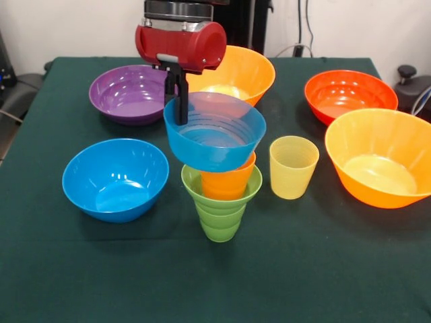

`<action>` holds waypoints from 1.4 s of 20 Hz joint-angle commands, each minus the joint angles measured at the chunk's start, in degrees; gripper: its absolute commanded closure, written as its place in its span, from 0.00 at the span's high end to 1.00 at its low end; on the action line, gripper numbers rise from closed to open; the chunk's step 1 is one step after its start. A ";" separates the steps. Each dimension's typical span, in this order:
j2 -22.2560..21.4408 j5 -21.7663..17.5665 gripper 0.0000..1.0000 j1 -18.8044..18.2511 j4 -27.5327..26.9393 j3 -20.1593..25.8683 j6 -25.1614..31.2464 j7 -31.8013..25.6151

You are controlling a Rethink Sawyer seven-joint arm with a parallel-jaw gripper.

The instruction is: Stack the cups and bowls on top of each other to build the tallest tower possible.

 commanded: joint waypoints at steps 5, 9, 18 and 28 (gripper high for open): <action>0.47 -3.79 0.00 -0.26 4.75 6.99 -3.01 4.12; 0.29 -3.65 0.00 -0.13 5.22 6.91 -3.10 4.45; -0.11 -4.32 0.00 -1.03 7.31 7.61 -4.39 4.06; 0.08 -4.85 0.00 -1.81 7.54 7.75 -4.35 2.98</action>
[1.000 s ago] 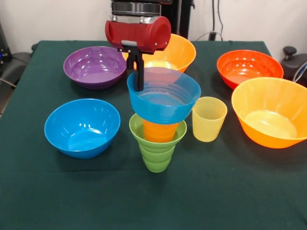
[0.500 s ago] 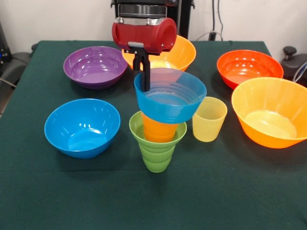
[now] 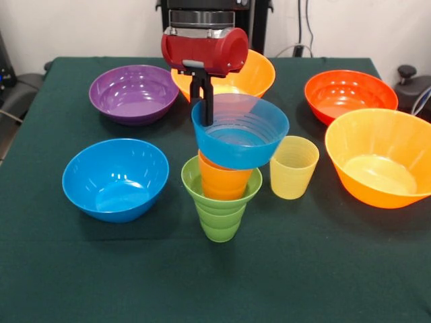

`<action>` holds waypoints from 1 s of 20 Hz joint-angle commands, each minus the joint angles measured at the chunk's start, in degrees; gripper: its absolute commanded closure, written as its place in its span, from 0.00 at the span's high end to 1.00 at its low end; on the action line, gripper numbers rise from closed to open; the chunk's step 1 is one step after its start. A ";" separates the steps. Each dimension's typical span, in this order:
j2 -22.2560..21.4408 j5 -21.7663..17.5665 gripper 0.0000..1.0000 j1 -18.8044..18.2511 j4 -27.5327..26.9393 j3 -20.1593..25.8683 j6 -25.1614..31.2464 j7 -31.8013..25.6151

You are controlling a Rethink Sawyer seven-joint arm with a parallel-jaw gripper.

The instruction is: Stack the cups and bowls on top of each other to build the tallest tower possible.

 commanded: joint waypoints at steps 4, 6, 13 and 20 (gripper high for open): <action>0.12 -4.87 0.00 -0.27 2.10 4.12 -1.10 2.77; 0.11 -5.14 0.00 -0.46 1.83 4.18 -0.86 2.61; -0.02 -5.87 0.00 -1.22 2.00 4.91 -1.11 2.82; 0.13 -6.19 0.00 -0.91 1.73 4.32 -1.56 3.14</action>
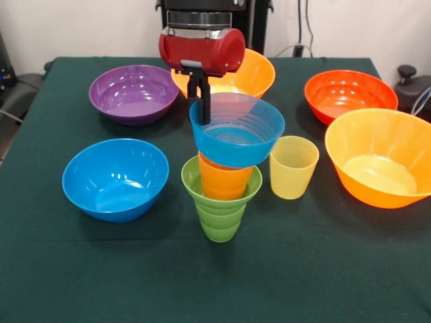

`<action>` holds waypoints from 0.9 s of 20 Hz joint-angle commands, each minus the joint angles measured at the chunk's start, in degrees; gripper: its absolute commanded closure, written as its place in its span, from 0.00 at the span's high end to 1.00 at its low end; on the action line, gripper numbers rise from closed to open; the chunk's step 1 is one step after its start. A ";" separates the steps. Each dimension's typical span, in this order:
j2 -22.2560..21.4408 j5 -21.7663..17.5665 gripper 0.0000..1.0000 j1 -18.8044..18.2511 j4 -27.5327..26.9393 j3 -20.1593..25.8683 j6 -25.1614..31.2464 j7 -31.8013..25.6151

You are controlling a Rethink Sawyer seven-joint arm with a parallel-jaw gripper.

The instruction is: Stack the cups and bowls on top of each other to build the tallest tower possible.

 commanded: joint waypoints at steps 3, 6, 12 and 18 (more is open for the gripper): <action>0.03 -4.60 0.00 -0.81 1.44 4.29 -1.48 2.66; 0.01 -4.99 0.00 -1.17 1.72 4.58 -1.84 2.75; 0.21 -5.33 0.00 -0.91 1.09 4.20 -1.89 3.10; 0.43 -5.99 0.00 -1.31 1.64 4.32 -2.94 3.15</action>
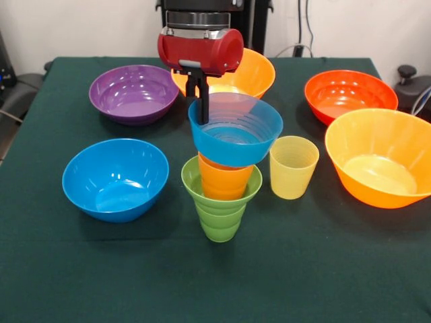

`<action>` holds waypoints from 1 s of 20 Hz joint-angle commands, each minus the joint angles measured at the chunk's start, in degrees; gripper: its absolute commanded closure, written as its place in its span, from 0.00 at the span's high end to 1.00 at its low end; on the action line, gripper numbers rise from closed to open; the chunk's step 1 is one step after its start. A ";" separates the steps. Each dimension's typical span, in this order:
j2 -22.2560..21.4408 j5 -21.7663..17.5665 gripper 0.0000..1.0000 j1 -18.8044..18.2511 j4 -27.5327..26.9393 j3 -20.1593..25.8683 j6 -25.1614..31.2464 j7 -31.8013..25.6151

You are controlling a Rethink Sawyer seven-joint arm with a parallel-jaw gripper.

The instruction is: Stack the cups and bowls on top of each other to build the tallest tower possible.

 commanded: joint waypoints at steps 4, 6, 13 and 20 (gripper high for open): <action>0.40 -5.37 0.00 -2.10 2.13 4.93 -3.49 2.63; 0.36 -5.57 0.00 -2.46 2.31 5.29 -3.54 2.70; 0.66 -6.08 0.00 -2.50 1.69 5.02 -3.21 3.33; 0.80 -6.28 0.00 -2.72 1.34 5.14 -2.84 3.55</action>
